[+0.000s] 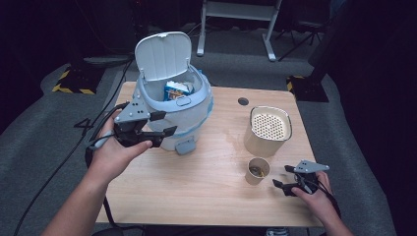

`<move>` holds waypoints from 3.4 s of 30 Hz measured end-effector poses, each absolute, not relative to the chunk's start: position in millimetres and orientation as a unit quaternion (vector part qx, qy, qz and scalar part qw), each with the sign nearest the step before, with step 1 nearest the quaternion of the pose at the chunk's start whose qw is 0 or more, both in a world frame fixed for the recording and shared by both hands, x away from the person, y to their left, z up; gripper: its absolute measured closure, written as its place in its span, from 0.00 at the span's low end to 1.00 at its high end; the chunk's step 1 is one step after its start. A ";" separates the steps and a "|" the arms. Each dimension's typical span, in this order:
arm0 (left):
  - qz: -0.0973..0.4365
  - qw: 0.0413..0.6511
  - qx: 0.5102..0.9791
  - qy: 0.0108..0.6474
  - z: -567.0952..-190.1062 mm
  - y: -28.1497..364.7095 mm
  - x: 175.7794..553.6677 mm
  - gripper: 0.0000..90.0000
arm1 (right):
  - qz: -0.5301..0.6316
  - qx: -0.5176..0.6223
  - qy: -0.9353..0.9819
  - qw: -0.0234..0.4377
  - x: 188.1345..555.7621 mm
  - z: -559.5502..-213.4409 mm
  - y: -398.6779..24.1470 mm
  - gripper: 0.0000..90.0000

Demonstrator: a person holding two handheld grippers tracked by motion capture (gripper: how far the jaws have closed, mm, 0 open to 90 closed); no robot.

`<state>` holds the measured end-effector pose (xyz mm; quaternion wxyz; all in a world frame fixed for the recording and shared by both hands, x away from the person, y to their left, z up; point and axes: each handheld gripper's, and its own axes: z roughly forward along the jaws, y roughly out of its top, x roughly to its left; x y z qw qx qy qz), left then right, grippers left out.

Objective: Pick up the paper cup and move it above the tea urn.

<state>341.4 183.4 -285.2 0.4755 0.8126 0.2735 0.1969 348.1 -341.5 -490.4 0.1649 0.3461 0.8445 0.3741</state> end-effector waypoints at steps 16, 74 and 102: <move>0.147 0.486 0.808 0.300 -373.0 188.5 340.8 0.48 | 0.376 0.316 0.859 0.144 337.0 -486.6 -335.4 0.24; 0.130 0.346 0.859 0.353 -504.2 178.0 358.2 0.16 | 0.430 0.285 0.846 0.132 329.2 -473.5 -304.7 0.18; 0.129 0.346 0.859 0.353 -504.2 178.1 358.3 0.16 | 0.482 0.294 0.819 0.102 359.4 -495.6 -281.3 0.35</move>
